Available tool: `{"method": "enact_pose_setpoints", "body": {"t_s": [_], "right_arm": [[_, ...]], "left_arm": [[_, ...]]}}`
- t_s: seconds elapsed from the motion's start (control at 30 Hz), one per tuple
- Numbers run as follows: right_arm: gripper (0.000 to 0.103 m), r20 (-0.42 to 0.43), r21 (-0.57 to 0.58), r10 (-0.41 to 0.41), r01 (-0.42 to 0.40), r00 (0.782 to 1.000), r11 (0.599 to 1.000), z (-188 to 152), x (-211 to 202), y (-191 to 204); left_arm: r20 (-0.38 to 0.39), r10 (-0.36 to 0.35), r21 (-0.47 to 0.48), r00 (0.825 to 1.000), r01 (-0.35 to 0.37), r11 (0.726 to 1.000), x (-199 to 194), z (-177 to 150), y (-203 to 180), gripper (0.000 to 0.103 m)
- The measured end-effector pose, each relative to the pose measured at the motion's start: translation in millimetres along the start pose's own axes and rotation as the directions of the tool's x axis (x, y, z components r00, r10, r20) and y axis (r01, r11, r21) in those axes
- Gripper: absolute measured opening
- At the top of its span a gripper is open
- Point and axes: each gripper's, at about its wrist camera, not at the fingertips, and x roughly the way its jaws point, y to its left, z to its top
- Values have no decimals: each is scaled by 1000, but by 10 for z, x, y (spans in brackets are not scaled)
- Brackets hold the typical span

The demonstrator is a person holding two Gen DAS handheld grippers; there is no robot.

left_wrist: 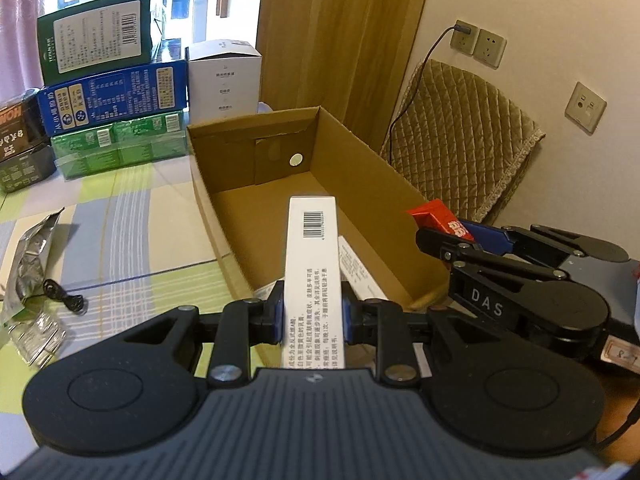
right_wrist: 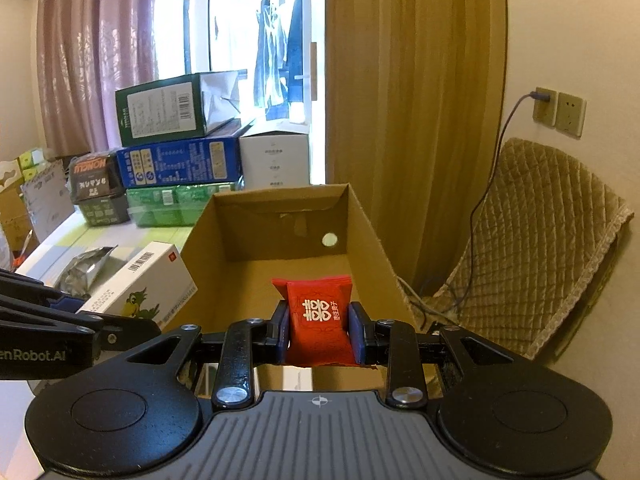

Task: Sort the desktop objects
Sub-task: 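Carry the white box with the left tool while the right carries the red sachet to the cardboard box, then open the left tool while the right opens, dropping both items into the cardboard box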

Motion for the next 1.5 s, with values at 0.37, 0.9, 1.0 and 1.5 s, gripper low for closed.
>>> {"method": "enact_pose_setpoints", "body": {"t_s": [0.37, 0.9, 1.0, 1.5], "right_arm": [[27, -15, 15, 10, -10, 1000, 1000, 77, 182, -126], [27, -30, 38, 4, -3, 1000, 999, 96, 327, -211], [27, -33, 43, -2, 3, 999, 999, 82, 341, -227], [27, -38, 46, 10, -8, 999, 999, 84, 381, -202]], "left_arm": [[-21, 1, 4, 1000, -1, 1000, 249, 132, -55, 21], [-26, -23, -49, 999, 21, 999, 507, 300, 6, 22], [-21, -32, -53, 999, 31, 998, 541, 336, 10, 22], [21, 2, -96, 1000, 0, 995, 314, 224, 261, 25]]}}
